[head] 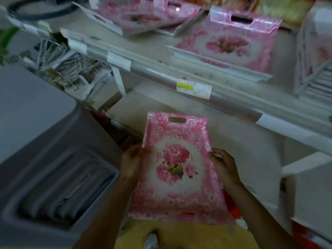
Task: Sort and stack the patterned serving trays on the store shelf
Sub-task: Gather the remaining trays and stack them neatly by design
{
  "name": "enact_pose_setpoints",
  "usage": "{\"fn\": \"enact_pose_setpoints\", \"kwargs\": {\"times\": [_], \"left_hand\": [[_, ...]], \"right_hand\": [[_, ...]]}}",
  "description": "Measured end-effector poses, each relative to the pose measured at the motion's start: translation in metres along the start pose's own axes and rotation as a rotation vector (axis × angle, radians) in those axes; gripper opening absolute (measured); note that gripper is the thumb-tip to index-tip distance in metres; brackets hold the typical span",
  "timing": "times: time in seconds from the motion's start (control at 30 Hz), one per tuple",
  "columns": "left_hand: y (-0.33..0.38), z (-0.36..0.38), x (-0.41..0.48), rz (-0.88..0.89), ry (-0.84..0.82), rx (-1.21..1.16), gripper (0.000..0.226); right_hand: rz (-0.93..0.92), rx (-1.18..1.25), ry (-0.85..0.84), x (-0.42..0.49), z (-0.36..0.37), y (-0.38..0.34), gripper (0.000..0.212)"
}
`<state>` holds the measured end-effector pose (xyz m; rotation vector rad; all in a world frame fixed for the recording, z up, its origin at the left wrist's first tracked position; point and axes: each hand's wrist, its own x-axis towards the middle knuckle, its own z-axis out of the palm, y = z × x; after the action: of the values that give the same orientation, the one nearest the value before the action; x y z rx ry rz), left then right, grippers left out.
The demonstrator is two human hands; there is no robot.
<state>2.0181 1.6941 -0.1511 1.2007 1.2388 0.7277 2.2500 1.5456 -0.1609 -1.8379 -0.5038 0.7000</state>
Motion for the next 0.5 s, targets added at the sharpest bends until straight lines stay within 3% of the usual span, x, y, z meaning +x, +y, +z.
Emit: {"fn": "enact_pose_setpoints", "kwargs": {"times": [0.5], "left_hand": [[0.087,-0.039,-0.107,0.022,0.053,0.054,0.015]], "right_hand": [[-0.027,-0.025,-0.149,-0.077,-0.036,-0.081,0.023]]}}
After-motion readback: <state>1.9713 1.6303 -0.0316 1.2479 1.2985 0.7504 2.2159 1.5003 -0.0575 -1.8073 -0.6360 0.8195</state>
